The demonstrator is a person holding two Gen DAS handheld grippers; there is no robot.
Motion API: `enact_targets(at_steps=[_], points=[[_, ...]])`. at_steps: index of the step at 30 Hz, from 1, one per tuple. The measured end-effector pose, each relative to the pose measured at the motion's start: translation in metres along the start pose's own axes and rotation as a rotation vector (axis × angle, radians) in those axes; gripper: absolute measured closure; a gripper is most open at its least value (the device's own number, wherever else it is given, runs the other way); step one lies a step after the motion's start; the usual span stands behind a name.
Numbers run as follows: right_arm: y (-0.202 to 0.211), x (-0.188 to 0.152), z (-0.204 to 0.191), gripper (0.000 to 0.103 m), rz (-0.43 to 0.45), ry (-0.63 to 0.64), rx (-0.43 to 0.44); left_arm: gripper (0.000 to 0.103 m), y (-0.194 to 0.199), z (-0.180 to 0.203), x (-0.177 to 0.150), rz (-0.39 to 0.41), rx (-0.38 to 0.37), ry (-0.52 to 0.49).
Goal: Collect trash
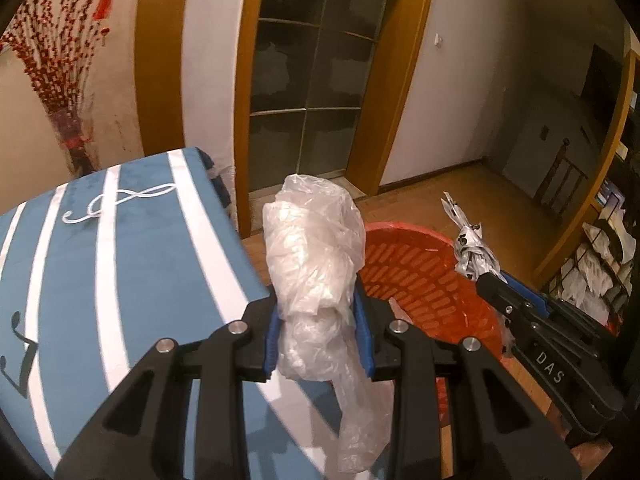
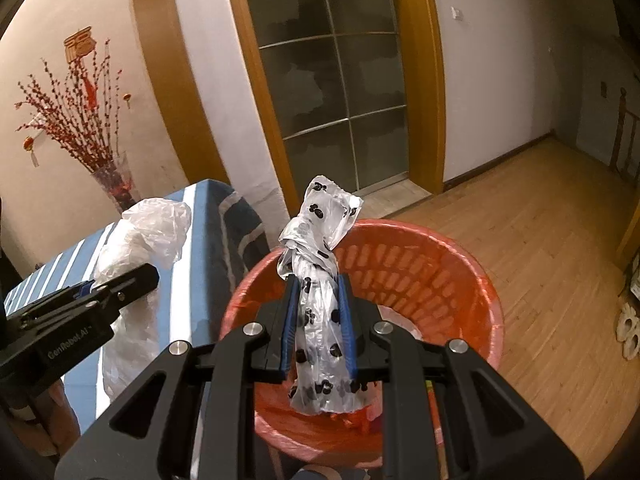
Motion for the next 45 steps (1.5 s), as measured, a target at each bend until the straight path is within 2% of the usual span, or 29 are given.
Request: enact_targets(at_steps=[16, 31, 39, 41, 45], points=[[-0.014, -0.008, 0.031, 0.084, -0.026, -0.059, -0.027, 0.071, -0.044, 0.047, -0.01, -0.063, -0.035, -0.039], [-0.021, -0.01, 0.036, 0.083, -0.047, -0.085, -0.017, 0.069, -0.059, 0.056, -0.016, -0.091, -0.037, -0.057], [-0.02, -0.012, 0.041, 0.074, -0.044, -0.103, -0.022, 0.054, -0.061, 0.052, -0.02, -0.095, -0.028, -0.057], [-0.019, -0.013, 0.043, 0.067, -0.043, -0.106, -0.024, 0.053, -0.061, 0.05, -0.021, -0.096, -0.024, -0.057], [-0.017, -0.011, 0.042, 0.061, -0.037, -0.101, -0.033, 0.05, -0.06, 0.043, -0.023, -0.098, -0.007, -0.05]])
Point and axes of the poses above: each gripper's, at about its wrist camera, not at the fingertips, and y roughly against the way its jaws point, z to its right, x to its top, the point moved 10 cm from there along -y, roughly the way its jaws point, and after that the axes turned 9 degrees about y, right-handed, at the moved point
